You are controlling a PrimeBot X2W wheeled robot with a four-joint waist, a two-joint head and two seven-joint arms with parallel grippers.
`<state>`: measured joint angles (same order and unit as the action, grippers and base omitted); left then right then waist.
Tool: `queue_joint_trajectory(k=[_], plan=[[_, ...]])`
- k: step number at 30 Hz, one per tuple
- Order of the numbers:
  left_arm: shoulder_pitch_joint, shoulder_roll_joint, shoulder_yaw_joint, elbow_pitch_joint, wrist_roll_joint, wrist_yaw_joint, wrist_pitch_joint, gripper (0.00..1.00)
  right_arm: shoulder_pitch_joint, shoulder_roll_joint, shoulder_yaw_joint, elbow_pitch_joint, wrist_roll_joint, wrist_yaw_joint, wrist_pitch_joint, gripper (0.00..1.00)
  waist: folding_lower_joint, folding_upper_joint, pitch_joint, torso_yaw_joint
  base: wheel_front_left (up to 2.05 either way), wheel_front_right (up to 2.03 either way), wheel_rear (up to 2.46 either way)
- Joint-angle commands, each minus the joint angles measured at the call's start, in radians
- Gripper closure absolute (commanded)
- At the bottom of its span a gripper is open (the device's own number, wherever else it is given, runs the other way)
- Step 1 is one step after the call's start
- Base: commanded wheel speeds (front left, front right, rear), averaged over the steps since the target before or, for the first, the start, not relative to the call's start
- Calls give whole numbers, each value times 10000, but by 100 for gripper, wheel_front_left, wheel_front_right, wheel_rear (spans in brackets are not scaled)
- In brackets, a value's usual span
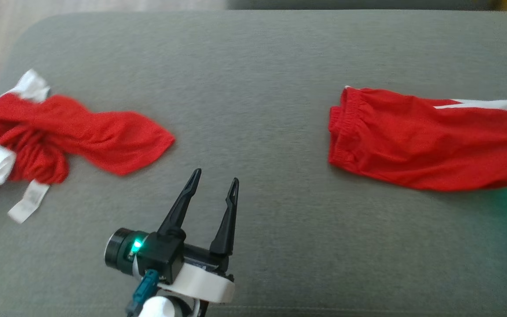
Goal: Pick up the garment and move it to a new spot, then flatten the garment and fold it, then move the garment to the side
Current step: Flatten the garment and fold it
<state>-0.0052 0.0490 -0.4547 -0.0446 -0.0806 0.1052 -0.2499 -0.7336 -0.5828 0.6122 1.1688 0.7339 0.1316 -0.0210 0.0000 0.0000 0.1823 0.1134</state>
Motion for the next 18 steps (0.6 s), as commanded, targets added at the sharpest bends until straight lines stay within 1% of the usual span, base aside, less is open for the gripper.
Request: queue_joint_trajectory(k=[1,4,9,14,15,18], plan=[[-216,12,271,-316,92,-26,-118,0,-330,-310,151,-141,-103,-9,-119,100,0,0,-150,-419,0,0,0],[-220,12,286,-285,67,15,-118,0,-651,-234,210,-418,-193,-9,4,100,0,0,-262,-617,0,0,0],[-148,12,280,-161,30,26,-118,0,-945,291,566,-1311,-346,-9,347,100,0,0,-528,-795,0,0,0],[-155,12,148,-76,-40,54,-118,0,-970,866,976,-2332,-348,-9,982,100,0,0,-808,-574,0,0,0],[-155,12,148,-76,-40,54,-118,0,-970,866,976,-2332,-348,-9,982,100,0,0,-808,-574,0,0,0],[-95,12,126,-46,-92,121,-118,0,-878,1144,1189,-2977,-271,-9,1331,100,0,0,-894,-338,0,0,0]])
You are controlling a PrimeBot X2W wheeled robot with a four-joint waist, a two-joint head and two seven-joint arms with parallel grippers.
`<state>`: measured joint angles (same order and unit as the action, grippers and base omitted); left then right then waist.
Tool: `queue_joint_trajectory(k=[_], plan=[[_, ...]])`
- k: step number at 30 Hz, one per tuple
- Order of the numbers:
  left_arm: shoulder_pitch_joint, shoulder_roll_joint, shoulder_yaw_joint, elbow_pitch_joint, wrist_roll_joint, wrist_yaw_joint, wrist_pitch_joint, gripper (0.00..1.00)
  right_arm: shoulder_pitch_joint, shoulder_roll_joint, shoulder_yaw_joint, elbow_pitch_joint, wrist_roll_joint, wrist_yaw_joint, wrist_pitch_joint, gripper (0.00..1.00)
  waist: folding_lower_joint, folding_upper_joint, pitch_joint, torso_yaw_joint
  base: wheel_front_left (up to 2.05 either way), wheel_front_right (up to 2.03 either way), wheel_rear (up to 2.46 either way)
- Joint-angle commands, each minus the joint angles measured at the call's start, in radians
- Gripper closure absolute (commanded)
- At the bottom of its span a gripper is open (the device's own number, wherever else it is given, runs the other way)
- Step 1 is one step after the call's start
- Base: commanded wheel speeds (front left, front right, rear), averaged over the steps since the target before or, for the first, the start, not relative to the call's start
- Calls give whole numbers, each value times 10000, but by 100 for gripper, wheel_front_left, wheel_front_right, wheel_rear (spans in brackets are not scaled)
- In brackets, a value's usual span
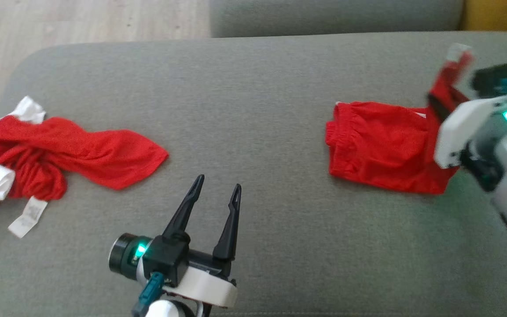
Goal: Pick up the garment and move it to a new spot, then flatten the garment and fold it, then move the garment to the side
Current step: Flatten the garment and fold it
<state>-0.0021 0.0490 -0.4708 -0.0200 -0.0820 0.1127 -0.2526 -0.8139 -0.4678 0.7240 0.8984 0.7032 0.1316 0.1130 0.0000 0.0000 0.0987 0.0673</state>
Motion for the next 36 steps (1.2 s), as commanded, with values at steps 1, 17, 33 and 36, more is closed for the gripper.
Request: queue_joint_trajectory(k=[1,17,33,36], plan=[[-103,12,271,-276,-91,54,-91,0,-37,67,175,-490,35,-9,112,100,0,0,-75,202,0,0,0],[-96,12,178,-150,-241,135,-91,0,650,671,645,-2462,527,-9,1298,0,0,0,-24,754,0,0,0],[262,12,329,-227,-94,93,-91,0,3633,-781,-1958,-3941,291,-9,-183,100,0,0,-532,154,0,0,0],[282,12,332,-244,-93,70,-91,0,4019,-673,-2325,-3943,73,-9,-433,100,0,0,-507,265,0,0,0]])
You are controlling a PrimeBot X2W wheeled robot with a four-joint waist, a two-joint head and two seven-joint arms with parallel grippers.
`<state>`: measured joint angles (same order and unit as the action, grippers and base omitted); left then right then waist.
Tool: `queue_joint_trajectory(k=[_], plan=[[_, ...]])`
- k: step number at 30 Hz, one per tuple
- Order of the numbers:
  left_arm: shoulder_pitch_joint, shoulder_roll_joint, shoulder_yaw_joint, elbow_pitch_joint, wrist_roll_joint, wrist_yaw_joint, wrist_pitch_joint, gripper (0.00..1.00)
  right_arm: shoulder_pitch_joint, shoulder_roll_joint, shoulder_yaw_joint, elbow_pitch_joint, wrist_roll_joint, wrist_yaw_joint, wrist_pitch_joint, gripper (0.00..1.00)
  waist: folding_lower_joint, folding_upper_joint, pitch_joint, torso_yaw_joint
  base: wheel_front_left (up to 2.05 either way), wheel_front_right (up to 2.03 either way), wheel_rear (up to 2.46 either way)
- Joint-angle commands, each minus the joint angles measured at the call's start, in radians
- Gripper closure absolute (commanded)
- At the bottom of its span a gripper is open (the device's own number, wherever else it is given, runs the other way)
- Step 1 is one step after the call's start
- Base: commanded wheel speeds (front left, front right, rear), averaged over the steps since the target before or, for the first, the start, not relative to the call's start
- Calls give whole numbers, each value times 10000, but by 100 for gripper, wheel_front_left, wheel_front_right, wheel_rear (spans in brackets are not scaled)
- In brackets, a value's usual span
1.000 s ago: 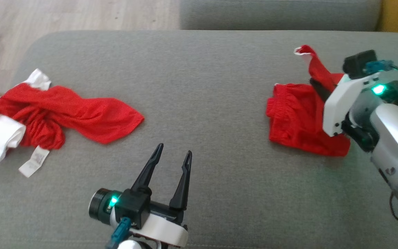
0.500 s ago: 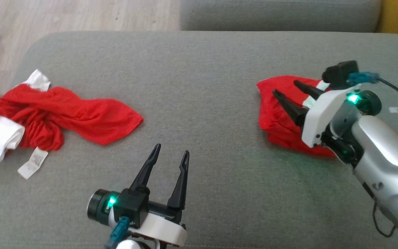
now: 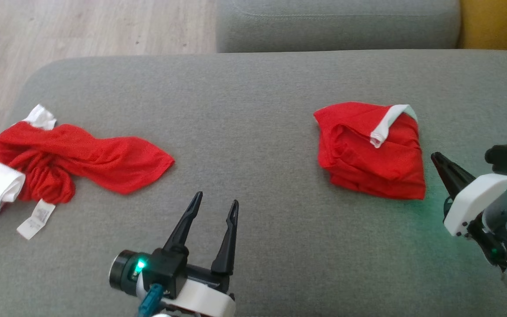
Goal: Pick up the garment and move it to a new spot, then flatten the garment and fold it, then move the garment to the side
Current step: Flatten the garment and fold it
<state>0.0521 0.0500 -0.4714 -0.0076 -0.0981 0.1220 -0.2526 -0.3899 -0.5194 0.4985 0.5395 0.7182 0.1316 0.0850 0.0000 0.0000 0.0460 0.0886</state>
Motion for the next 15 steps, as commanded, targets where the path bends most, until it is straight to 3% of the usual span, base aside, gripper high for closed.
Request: queue_joint_trajectory(k=[1,9,15], plan=[[-264,3,330,-368,65,-39,-91,0,-161,-76,-149,-334,-168,-9,-186,100,0,0,37,106,0,0,0],[-437,3,229,-357,28,-103,-91,0,-434,465,-216,102,-478,-9,84,100,0,0,299,669,0,0,0],[-587,3,51,-366,-112,-65,-92,0,-851,422,-152,958,-446,-9,376,100,0,0,528,1188,0,0,0]])
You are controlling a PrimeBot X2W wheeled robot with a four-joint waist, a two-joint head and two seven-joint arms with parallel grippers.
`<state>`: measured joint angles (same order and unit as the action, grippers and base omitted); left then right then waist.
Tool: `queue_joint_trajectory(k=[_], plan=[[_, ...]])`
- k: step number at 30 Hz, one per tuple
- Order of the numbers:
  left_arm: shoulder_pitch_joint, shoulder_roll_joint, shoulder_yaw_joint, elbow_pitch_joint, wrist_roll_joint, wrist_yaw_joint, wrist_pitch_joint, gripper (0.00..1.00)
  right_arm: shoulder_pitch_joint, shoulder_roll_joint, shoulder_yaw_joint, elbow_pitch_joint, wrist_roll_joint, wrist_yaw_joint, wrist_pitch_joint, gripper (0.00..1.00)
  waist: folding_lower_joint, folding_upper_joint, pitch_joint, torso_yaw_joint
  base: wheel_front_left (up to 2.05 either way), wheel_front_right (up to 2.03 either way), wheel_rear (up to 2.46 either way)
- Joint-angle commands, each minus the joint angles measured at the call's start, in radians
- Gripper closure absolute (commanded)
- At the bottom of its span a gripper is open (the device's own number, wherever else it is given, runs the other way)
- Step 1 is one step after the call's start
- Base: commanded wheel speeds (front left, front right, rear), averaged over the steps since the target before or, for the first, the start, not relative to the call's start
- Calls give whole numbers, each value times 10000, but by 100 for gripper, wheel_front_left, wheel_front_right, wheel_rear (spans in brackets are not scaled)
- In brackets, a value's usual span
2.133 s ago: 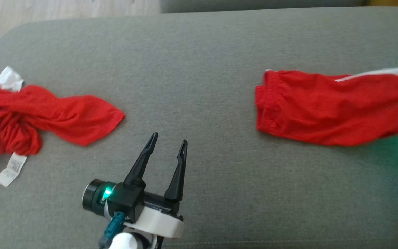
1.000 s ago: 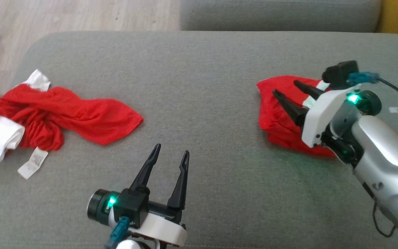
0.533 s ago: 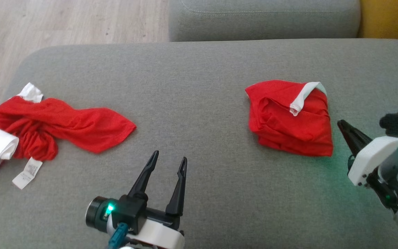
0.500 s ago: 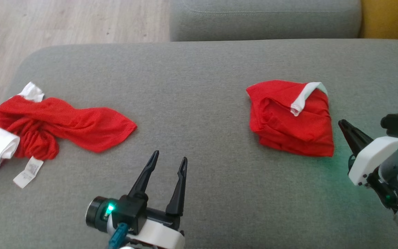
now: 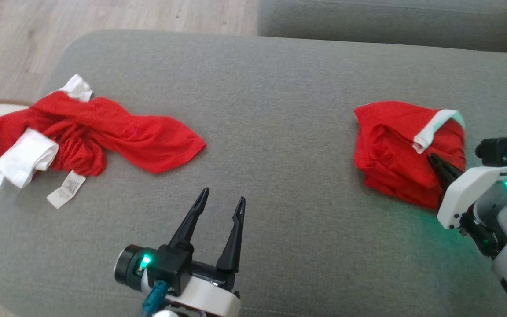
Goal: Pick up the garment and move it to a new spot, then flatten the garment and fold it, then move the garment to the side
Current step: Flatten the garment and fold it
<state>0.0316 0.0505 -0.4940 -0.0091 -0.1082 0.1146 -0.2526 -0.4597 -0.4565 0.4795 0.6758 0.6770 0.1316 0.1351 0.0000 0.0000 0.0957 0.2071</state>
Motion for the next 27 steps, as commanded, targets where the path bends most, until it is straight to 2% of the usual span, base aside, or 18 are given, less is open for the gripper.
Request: queue_joint_trajectory(k=[1,9,13,17,22,24,25,26,27], plan=[[-387,-3,234,-337,-47,24,-92,0,-281,-237,119,-163,29,-9,33,100,0,0,83,114,0,0,0],[-543,-3,50,-318,-170,29,-92,0,-1016,-469,311,555,153,-9,-20,100,0,0,265,581,0,0,0],[-593,-3,-7,-319,-230,69,-92,0,-1633,-382,502,859,37,-9,-102,100,0,0,387,705,0,0,0],[-658,-3,-87,-317,-248,80,-92,0,-2471,-167,588,1280,-616,-9,-1080,100,0,0,509,772,0,0,0],[-705,-3,-51,-231,-218,100,-92,0,-2817,619,746,1756,-1198,-9,-2555,99,0,0,420,680,0,0,0],[-667,-3,-16,-185,-171,96,-92,0,-2641,934,871,1774,-1171,-9,-2953,56,0,0,285,578,0,0,0],[-632,-3,9,-164,-147,95,-92,0,-2505,1074,949,1722,-1144,-9,-3150,44,0,0,199,511,0,0,0],[-590,-3,32,-146,-118,87,-92,0,-2344,1192,1001,1647,-1105,-9,-3324,19,0,0,114,440,0,0,0],[-541,-3,68,-130,-87,89,-92,0,-2152,1314,1057,1541,-1062,-9,-3461,0,0,0,15,350,0,0,0]])
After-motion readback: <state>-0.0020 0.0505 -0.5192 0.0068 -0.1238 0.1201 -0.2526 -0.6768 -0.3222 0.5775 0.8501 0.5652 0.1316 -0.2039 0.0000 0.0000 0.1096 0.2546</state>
